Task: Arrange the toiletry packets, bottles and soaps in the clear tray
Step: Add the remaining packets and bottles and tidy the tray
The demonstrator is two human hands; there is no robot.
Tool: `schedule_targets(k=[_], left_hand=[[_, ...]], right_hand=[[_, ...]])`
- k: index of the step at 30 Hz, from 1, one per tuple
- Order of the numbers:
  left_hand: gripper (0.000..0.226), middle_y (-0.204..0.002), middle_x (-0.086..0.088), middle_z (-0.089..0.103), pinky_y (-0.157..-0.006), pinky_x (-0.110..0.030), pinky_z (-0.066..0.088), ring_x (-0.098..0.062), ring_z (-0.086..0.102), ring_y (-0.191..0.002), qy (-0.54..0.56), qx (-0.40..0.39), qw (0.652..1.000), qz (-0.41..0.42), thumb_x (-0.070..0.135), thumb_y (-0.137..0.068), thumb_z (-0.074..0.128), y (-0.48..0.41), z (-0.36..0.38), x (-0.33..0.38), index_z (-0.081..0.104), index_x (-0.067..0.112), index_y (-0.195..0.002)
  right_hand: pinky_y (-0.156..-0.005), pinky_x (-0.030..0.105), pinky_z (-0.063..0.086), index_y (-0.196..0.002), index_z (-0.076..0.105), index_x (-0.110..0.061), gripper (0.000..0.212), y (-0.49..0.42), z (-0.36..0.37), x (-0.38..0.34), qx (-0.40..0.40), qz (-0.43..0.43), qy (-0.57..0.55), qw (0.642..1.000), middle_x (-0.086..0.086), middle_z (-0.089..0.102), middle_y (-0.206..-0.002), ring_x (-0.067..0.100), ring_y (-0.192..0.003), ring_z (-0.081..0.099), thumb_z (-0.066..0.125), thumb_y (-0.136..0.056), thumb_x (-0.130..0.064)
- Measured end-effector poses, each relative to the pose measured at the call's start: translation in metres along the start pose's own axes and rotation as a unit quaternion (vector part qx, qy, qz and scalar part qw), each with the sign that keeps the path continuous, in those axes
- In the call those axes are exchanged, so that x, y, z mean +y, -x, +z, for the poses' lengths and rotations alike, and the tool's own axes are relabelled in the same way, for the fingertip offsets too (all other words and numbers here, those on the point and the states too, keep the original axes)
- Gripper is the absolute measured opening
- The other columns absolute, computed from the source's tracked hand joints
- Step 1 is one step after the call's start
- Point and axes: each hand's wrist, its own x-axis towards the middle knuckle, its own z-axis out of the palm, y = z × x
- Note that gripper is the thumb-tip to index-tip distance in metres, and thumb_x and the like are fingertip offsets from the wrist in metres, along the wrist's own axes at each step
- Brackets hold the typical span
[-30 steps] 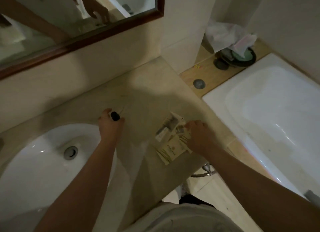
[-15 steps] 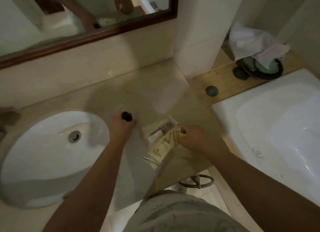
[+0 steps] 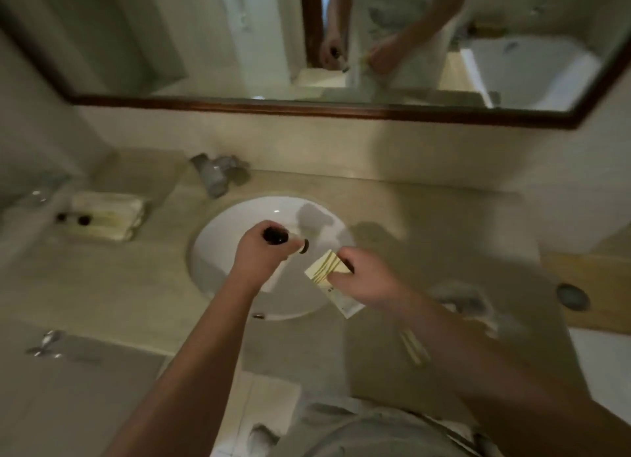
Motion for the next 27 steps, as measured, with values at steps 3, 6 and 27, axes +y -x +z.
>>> schedule_targets(k=[3, 6, 27], left_hand=[[0.028, -0.076, 0.000, 0.062, -0.073, -0.040, 0.056, -0.017, 0.061, -0.069, 0.020, 0.048, 0.999, 0.000, 0.024, -0.065, 0.085, 0.005, -0.087, -0.035, 0.061, 0.021, -0.078], [0.023, -0.083, 0.005, 0.066, -0.062, -0.012, 0.049, 0.004, 0.058, -0.063, 0.004, 0.062, 0.998, -0.006, 0.014, -0.072, 0.081, 0.013, -0.171, -0.072, 0.071, 0.022, -0.091], [0.027, -0.100, 0.004, 0.058, -0.076, -0.022, 0.039, -0.012, 0.056, -0.090, -0.202, 0.060, 0.977, -0.042, 0.017, -0.081, 0.072, -0.130, -0.395, -0.210, 0.068, 0.019, -0.107]], right_hand=[[-0.056, 0.024, 0.045, -0.078, 0.057, -0.030, 0.009, -0.027, 0.054, -0.064, -0.023, -0.036, -0.006, 0.999, -0.012, 0.063, -0.074, 0.004, -0.068, 0.062, 0.063, -0.085, -0.030], [-0.054, 0.022, 0.042, -0.076, 0.057, -0.028, 0.012, -0.053, 0.115, -0.124, -0.041, -0.051, -0.025, 0.998, -0.011, 0.064, -0.072, 0.006, -0.067, 0.064, 0.066, -0.085, -0.028], [-0.059, 0.026, 0.048, -0.088, 0.066, -0.021, 0.009, -0.235, 0.303, -0.268, -0.054, 0.003, -0.102, 0.993, -0.006, 0.068, -0.078, 0.013, -0.074, 0.063, 0.060, -0.090, -0.028]])
